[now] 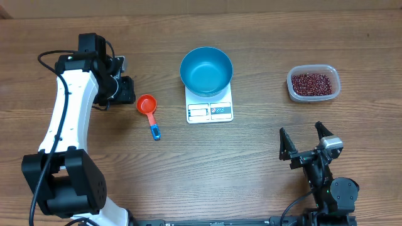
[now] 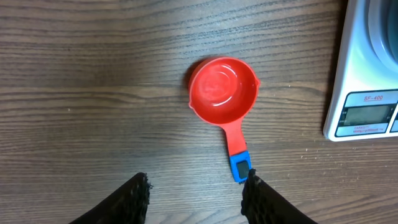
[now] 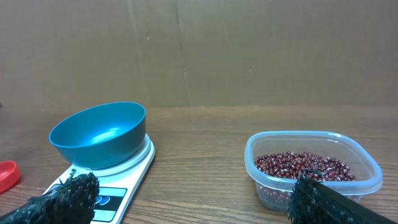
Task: Scoop item into bowl and weigh 150g on scale
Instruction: 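Lower the left gripper onto the red scoop's rim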
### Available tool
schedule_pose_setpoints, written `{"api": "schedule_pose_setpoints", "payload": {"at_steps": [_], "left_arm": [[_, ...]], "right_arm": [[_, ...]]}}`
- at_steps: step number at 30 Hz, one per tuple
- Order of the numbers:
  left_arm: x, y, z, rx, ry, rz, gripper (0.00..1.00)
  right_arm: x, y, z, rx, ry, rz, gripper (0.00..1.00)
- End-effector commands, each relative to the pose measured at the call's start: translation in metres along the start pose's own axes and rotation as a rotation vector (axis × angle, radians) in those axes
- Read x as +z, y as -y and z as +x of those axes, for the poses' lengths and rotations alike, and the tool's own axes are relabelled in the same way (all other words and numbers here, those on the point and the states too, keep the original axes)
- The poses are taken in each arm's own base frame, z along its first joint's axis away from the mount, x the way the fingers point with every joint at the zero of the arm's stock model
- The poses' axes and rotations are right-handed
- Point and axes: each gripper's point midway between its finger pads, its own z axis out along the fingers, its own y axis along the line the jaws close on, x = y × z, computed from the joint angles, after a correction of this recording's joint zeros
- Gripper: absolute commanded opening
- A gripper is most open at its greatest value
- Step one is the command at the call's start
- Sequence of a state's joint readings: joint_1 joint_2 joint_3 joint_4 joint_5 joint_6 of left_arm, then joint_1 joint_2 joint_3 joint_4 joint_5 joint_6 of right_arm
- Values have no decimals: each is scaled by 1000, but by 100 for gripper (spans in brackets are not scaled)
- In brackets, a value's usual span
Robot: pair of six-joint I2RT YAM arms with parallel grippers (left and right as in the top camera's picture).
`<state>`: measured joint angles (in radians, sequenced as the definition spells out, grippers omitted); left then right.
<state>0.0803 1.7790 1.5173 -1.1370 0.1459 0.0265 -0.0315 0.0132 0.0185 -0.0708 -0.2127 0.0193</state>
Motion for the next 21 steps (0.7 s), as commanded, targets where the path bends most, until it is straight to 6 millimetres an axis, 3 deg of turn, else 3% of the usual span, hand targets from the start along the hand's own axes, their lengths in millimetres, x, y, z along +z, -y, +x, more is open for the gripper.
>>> {"api": "schedule_pose_setpoints", "payload": {"at_steps": [1,4,6,21], "left_arm": [[3,-2,0,-3,-13,0,51],[3,-2,2,-12,-19,2,85],[3,-1,3,-12,-25,2,100],[4,-8,9,-17,-49,-35,100]], "right_arm": [[1,2,4,4,-5,5,100],[1,2,4,4,-5,5,100],[1,2,4,4,-5,5,100],[1,2,4,4,-5,5,100]]}}
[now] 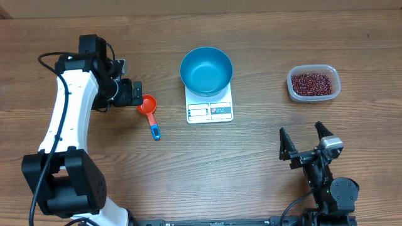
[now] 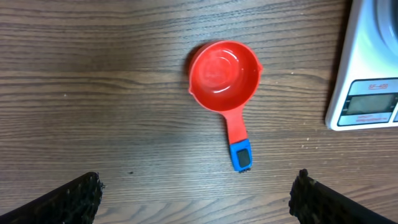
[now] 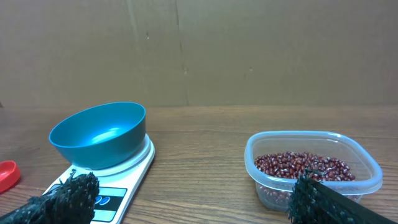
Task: Scoop item into bowl and weigh 150g on scale
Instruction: 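Lower the left gripper onto the red scoop's rim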
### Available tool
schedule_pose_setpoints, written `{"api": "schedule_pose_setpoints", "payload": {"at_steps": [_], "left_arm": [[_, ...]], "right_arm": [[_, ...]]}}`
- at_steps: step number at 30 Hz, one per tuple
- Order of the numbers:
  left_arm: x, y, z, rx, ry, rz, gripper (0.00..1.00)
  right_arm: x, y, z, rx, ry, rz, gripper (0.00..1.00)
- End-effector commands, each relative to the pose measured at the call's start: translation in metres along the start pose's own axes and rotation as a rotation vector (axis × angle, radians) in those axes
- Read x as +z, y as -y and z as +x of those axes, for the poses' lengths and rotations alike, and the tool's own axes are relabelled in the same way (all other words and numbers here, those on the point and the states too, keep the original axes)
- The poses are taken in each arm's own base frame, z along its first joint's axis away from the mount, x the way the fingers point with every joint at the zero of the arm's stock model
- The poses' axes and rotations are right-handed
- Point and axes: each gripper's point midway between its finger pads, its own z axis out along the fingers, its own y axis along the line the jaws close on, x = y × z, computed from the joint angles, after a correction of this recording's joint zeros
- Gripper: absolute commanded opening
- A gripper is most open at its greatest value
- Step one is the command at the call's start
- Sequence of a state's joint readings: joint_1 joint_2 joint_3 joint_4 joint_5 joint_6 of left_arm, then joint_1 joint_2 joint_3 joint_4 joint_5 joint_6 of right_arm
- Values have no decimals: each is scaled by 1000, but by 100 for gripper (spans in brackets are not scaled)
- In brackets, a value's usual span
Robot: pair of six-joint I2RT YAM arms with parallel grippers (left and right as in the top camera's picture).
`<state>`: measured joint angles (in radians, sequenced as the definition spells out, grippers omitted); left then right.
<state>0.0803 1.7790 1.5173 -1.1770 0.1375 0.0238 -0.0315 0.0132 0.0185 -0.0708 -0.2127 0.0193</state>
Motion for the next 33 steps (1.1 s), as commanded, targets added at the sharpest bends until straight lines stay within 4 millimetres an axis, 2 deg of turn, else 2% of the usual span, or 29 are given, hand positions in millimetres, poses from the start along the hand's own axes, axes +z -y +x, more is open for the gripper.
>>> {"api": "schedule_pose_setpoints", "payload": {"at_steps": [1,6,11,15,22,33], "left_arm": [[5,-7,-1,-10,-7,-29,100],[6,-5,-1,-23,-9,-31,99],[8,6,0,13,-14,-37,100],[9,5,-2,29,-5,-116,100],[12,9,-2,33,-8,-107,99],[52,9,-1,25,-95,-81,100]], "right_arm": [[1,2,4,4,-5,5,100],[1,2,4,4,-5,5,100],[1,2,4,4,-5,5,100],[1,2,4,4,-5,5,100],[1,2,4,4,-5,5,100],[1,2,4,4,-5,5,100]]}}
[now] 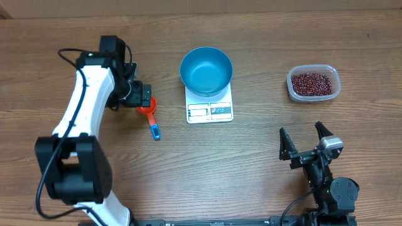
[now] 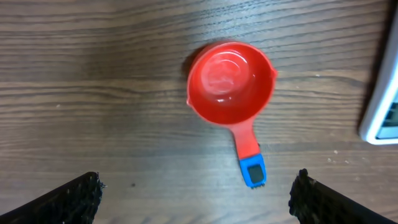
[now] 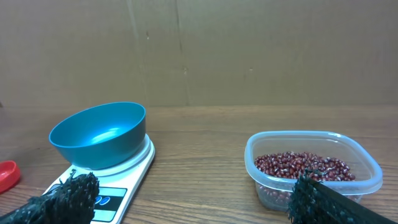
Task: Scoop item into bowl and weigh 150g on scale
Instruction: 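Lower the left gripper onto the red scoop's rim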
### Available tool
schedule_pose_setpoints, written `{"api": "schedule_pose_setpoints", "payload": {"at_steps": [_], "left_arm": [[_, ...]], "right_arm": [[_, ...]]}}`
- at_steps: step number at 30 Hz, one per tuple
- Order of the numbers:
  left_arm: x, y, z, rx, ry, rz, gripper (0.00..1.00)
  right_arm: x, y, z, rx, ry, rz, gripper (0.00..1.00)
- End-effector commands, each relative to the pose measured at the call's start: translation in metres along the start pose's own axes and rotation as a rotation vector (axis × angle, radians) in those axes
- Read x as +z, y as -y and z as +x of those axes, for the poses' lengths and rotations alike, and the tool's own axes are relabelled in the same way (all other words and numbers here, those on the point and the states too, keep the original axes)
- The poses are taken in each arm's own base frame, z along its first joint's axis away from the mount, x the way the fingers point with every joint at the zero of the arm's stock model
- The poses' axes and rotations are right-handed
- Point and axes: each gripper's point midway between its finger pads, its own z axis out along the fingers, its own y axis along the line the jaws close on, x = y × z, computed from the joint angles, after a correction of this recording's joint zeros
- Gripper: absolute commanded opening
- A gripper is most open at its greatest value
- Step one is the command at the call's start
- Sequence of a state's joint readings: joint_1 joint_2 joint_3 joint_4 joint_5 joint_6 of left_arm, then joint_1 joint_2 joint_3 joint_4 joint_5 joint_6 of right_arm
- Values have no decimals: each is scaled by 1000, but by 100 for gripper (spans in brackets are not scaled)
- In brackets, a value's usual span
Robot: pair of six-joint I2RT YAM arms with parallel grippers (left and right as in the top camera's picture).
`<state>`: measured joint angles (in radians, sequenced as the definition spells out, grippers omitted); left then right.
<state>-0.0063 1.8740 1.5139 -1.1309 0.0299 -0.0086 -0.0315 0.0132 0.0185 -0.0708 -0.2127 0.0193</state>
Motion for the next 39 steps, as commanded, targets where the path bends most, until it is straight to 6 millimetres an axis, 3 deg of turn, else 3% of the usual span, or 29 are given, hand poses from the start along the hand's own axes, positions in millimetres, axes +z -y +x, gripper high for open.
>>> {"api": "schedule_pose_setpoints", "payload": {"at_steps": [1,13,31,39], "left_arm": [[19,3,1,-24,-40,26,100],[46,3,-2,-29,-78,38,100],[49,-17,-1,-51,-86,-14,100],[60,-17,0,-50,-72,-17,100]], "right_arm": [[1,2,4,4,-5,5,100],[1,2,4,4,-5,5,100],[1,2,4,4,-5,5,100],[1,2,4,4,-5,5,100]]}}
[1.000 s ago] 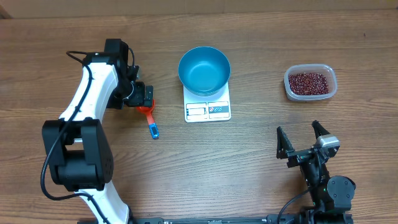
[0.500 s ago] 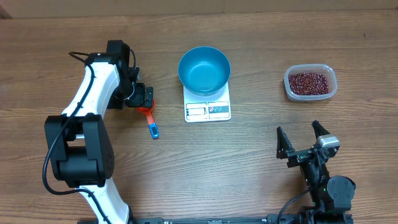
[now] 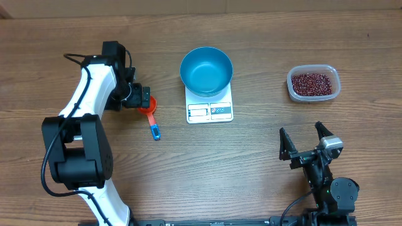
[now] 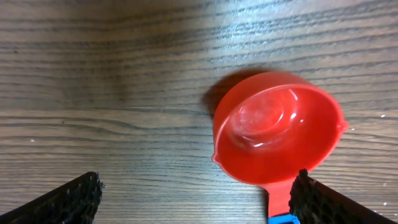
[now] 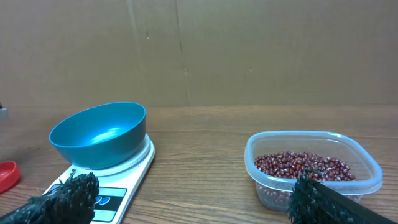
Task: Scoop item into bowl and weigh 150g on scale
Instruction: 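Lower the left gripper onto the red scoop's rim, then close the left gripper on the red scoop's rim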
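A red scoop (image 3: 146, 104) with a blue handle tip (image 3: 155, 131) lies on the table left of the white scale (image 3: 210, 110). An empty blue bowl (image 3: 206, 70) stands on the scale. My left gripper (image 3: 139, 96) hangs open just over the scoop's cup (image 4: 277, 127), its fingertips (image 4: 71, 198) spread wide, the right one beside the handle (image 4: 278, 204). Red beans fill a clear tub (image 3: 313, 83) at the far right. My right gripper (image 3: 306, 148) rests open near the front edge, facing the bowl (image 5: 99, 133) and the tub (image 5: 311, 167).
A cardboard wall (image 5: 199, 50) closes off the back of the table. Bare wood (image 3: 226, 163) lies between the scale and my right arm. The scale's display (image 5: 112, 200) faces the front.
My left gripper has come down closer to the scoop, whose cup now fills more of the left wrist view and sits further right. The scoop, bowl, tub and right arm are unmoved.
First my left gripper was to the left of the scoop with its jaws partly open. Then the jaws stood wide apart, still short of the scoop. Then the gripper was over the cup, and now it is lower over it. The right arm stayed put throughout.
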### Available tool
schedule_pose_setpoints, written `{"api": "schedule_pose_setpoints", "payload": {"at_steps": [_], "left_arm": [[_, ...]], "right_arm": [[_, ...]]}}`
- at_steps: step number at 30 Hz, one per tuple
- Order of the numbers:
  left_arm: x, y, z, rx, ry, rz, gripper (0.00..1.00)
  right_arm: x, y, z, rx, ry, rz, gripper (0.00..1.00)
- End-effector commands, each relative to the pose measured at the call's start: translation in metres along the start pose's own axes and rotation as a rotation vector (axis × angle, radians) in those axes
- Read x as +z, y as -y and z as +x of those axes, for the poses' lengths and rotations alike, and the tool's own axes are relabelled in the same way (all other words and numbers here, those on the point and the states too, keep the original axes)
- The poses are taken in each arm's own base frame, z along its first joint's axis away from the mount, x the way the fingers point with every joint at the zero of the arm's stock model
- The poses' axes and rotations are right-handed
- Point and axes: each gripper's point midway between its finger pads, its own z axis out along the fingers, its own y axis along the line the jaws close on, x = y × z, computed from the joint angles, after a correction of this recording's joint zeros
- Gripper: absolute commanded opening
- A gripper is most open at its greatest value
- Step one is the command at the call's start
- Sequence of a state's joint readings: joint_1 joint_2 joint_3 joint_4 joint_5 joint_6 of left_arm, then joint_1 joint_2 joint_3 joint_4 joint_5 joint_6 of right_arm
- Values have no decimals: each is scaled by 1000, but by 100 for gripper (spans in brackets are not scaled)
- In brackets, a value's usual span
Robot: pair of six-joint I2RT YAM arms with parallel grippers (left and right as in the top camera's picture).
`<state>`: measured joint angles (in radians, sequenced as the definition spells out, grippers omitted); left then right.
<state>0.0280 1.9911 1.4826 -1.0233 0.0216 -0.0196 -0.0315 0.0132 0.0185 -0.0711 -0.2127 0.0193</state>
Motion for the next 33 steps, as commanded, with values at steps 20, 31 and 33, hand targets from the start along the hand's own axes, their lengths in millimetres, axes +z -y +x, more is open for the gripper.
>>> {"api": "schedule_pose_setpoints", "payload": {"at_steps": [20,31,33], "left_arm": [[32,-4,2,-5,24,-13,99],[32,-2,-2,-7,43,-2,100],[32,-2,-3,-7,44,-2,100]], "right_arm": [[1,2,4,4,-5,5,100],[1,2,4,4,-5,5,100],[1,2,4,4,-5,5,100]]}}
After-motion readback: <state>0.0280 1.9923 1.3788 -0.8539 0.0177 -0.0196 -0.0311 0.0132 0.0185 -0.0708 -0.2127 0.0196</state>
